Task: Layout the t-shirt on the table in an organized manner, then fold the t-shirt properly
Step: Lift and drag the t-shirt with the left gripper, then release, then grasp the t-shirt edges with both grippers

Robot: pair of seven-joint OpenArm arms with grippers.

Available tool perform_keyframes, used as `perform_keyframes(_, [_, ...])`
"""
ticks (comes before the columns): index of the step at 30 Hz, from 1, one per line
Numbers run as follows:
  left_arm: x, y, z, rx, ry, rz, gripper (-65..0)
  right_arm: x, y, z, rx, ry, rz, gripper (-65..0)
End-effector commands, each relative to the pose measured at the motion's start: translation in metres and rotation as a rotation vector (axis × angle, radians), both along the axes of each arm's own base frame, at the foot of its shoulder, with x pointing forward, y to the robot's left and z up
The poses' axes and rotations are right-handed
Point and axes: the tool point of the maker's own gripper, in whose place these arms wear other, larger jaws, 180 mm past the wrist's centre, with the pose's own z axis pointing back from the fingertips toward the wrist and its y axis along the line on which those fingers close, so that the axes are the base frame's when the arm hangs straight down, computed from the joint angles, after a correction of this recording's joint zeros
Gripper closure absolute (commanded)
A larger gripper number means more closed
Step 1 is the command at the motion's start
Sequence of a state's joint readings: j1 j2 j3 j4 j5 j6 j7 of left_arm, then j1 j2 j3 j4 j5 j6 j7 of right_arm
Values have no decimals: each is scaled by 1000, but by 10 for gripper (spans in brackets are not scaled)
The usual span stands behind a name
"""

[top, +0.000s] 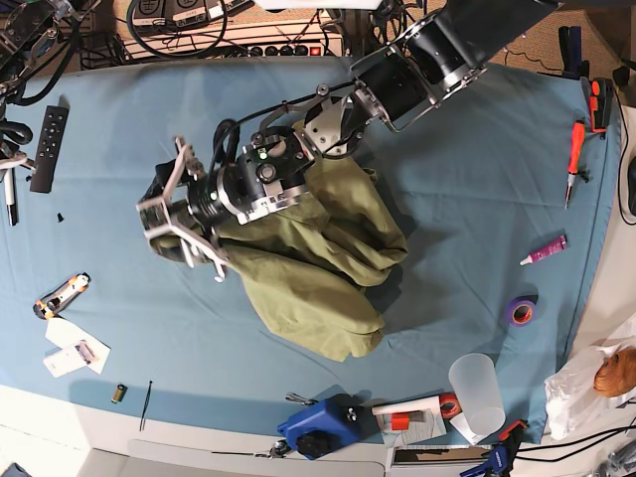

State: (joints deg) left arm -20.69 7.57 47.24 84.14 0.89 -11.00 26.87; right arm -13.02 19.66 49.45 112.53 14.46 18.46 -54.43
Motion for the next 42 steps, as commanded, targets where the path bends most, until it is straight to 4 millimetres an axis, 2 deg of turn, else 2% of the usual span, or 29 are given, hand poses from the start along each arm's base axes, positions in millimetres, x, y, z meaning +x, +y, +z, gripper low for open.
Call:
perform_keyframes(1, [6, -6, 24, -45, -33, 20, -444, 7, 1, 17, -35, -39, 32, -191])
perform_keyframes(5, [23, 17, 17, 92, -51, 161, -442, 17, 17, 15, 6, -54, 133, -191])
perform_keyframes(9, [36, 44, 35, 180, -114, 297, -436, 28, 40, 14, 75, -85, 252, -191])
perform_keyframes(12, [44, 62, 45, 184, -101, 359, -408, 35, 59, 5, 123, -62, 332, -190])
perform_keyframes(15, [62, 93, 35, 219, -81, 434, -407, 42, 80, -9, 155, -9, 402, -190])
perform_keyframes(19, [86, 147, 16, 285, -58, 541, -407, 55, 115, -28, 191, 47, 506, -190])
perform_keyframes(25, [99, 216, -16, 366, 53, 625, -407, 63, 178, -63, 287, 129, 653, -190])
perform_keyframes(29, [101, 252, -19, 401, 79, 678, -407, 56, 216, -79, 447, 115, 694, -190])
perform_keyframes(32, [99, 279, -18, 390, 94, 717, -407, 43, 235, -91, 557, 117, 697, -190])
perform_keyframes(36, [85, 311, -17, 353, 129, 755, -407, 27, 254, -100, 671, 119, 709, -190])
perform_keyframes(42, [59, 351, -20, 390, 120, 795, -407, 11, 278, -109, 794, 110, 708, -191])
